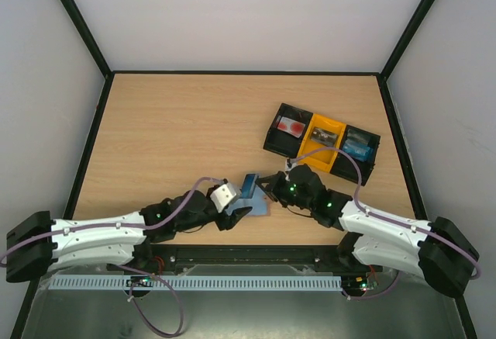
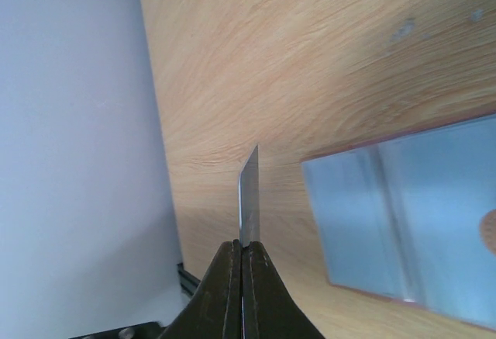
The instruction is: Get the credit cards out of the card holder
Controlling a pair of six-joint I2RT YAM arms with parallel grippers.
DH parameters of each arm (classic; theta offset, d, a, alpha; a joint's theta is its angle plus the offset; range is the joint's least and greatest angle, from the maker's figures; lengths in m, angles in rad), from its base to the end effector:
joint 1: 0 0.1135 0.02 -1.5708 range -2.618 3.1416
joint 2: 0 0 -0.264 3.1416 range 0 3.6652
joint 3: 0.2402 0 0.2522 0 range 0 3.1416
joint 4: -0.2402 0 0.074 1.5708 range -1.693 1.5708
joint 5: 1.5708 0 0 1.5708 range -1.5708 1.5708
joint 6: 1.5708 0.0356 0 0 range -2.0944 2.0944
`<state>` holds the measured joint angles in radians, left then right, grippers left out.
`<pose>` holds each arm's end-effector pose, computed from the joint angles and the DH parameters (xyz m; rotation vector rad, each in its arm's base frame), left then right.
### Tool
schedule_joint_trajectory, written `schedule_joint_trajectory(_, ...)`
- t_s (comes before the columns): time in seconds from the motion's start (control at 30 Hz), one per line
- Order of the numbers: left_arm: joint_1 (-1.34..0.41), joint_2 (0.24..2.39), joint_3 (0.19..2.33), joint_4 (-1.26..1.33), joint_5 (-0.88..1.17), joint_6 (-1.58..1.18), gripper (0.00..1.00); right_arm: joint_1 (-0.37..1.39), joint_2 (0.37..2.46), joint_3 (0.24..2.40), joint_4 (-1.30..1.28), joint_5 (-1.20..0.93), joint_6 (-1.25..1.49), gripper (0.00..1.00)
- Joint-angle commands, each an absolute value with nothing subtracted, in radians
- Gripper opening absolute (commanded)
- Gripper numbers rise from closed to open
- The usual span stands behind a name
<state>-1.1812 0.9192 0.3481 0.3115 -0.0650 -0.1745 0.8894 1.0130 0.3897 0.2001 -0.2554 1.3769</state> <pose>0.0797 -0.1881 0.2134 0.8858 1.7084 -0.8791 0.1272 0.1711 0.1987 0.3889 2.3955 1.5475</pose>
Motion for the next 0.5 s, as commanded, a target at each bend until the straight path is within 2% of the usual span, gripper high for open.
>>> schedule_joint_trajectory(0.0,-1.220,0.973,0.371,0.342,-0.230,-0.013,0.66,0.887,0.974,0.438,0.158,-0.253,1.480,0.02)
schedule_joint_trajectory(0.3,-1.319,1.132,0.496,0.233,-0.457,0.150,0.70,0.888,0.932,0.372,0.246,-0.299,1.540,0.02)
schedule_joint_trajectory(0.47,-1.369,1.164,0.495,0.275,-0.538,0.220,0.66,0.887,0.934,0.352,0.285,-0.318,1.553,0.02)
